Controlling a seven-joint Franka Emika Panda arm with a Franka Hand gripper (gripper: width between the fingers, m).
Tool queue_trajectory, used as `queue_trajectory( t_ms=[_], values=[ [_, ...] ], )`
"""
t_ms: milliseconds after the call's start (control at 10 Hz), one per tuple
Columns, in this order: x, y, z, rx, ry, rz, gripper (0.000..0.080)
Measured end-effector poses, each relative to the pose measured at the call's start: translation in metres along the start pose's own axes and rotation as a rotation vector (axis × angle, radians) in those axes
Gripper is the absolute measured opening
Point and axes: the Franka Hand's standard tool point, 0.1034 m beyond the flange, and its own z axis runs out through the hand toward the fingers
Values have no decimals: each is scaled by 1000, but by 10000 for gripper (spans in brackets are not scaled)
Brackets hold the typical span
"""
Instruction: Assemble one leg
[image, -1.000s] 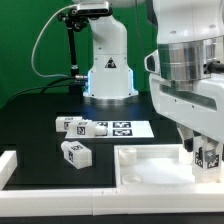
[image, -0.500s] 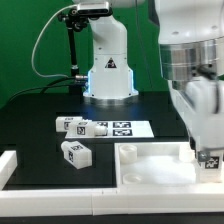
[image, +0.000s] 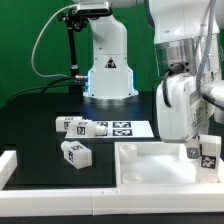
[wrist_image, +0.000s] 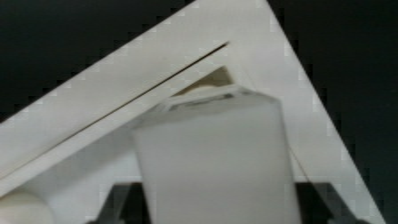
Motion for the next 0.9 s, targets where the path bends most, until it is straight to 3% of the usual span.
queue_trajectory(
  t_ms=[200,300,400,500,600,700,900],
  values=[
    [0,0,0,0,0,-32,291],
    [-3,-1,-4,4,-5,-43,472],
    [-7,-2,-12,2,-13,-84,587],
    [-15,-4,-32,-11,-33,-138,587],
    [-23,-15,-58,-8,-59,-185,639],
    [-26,-20,-68,7,-71,-256,647],
    [-26,-19,-66,5,-69,-257,647]
  ],
)
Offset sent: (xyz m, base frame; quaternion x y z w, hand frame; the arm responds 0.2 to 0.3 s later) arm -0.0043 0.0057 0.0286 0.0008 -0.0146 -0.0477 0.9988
